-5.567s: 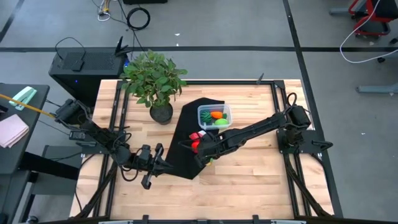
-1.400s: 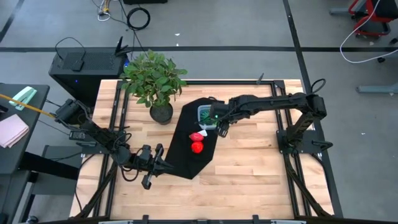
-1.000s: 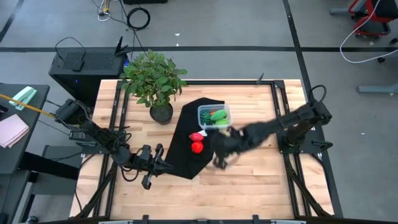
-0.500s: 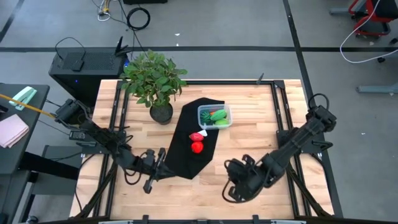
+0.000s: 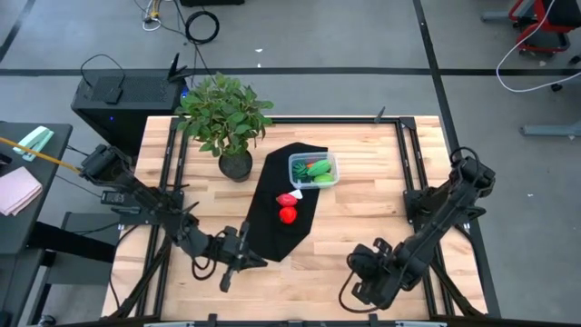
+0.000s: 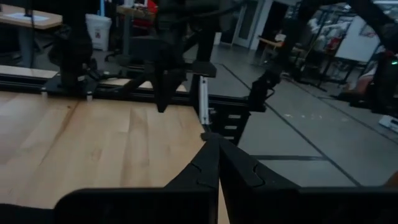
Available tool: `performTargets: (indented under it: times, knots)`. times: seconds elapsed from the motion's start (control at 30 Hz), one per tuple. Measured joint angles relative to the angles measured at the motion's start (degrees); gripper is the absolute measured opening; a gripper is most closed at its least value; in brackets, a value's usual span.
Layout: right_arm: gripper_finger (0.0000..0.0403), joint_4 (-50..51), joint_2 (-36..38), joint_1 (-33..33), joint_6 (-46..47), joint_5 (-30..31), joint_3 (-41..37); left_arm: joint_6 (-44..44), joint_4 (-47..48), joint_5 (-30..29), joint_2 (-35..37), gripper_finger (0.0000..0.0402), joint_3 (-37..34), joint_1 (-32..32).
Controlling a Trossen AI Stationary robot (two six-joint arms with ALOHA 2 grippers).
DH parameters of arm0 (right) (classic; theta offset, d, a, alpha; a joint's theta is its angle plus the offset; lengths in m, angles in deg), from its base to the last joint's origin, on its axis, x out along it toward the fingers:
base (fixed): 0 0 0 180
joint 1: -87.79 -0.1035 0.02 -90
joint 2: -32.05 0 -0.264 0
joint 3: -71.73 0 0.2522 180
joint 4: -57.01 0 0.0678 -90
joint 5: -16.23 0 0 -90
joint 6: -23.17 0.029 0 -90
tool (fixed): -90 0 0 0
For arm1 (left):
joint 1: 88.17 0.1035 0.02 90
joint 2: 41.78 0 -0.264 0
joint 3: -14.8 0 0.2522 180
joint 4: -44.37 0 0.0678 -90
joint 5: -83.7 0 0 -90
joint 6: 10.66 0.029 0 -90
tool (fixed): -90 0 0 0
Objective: Pick and placing Produce into tupperware
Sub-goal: Put the apple into the transparent bin
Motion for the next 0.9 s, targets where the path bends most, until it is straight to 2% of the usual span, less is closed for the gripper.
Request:
performTargets:
  times: [0.27, 0.47, 0.67, 0.9]
  knots:
    - [0.0006, -0.44, 0.0, -4.15, 4.41, 2.3, -3.31, -0.06, 6.08, -0.56, -0.06, 0.0012, 5.45, 3.29]
    - [0.001, -0.84, 0.0, -7.74, 9.16, 8.26, -3.98, -3.44, 22.13, -2.32, -0.09, 0.0014, 11.82, 5.27]
    - [0.0008, -0.97, 0.0, -9.63, 8.69, 13.48, -3.98, -12.64, 37.88, -5.74, -0.09, 0.0005, 15.99, 6.32]
    - [0.001, -0.99, 0.0, -10.34, 8.54, 17.18, -3.98, -27.44, 43.84, -10.14, -0.87, 0.0011, 16.02, 6.55]
